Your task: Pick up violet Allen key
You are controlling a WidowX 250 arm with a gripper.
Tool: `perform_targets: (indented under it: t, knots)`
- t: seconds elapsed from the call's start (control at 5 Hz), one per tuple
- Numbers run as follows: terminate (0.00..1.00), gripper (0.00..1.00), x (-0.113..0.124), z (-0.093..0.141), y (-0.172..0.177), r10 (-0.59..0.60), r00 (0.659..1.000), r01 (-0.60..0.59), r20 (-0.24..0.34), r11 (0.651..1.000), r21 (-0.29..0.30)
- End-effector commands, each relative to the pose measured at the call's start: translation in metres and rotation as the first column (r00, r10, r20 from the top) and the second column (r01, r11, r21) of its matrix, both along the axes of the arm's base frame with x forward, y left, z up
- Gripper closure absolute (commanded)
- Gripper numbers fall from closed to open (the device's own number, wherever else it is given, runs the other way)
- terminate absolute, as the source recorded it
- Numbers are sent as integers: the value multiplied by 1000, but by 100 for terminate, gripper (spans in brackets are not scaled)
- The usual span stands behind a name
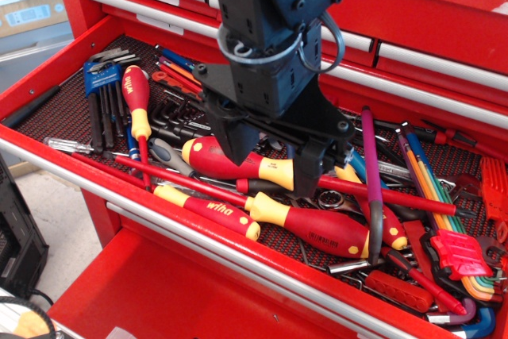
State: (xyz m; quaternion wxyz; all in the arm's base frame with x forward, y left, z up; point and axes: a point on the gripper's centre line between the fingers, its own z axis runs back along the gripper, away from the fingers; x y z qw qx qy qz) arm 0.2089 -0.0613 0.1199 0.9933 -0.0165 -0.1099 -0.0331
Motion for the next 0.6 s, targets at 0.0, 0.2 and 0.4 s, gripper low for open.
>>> perform_targets:
  t: [0.0,0.2,0.4]
  knots:
    - [0,0,0,0,0,0,1000,0,0,1000,0]
    - [0,0,32,5,-5,70,996,-70,-60,998,-2]
    - [0,0,55,-4,-9,97,994,-98,-53,995,-11]
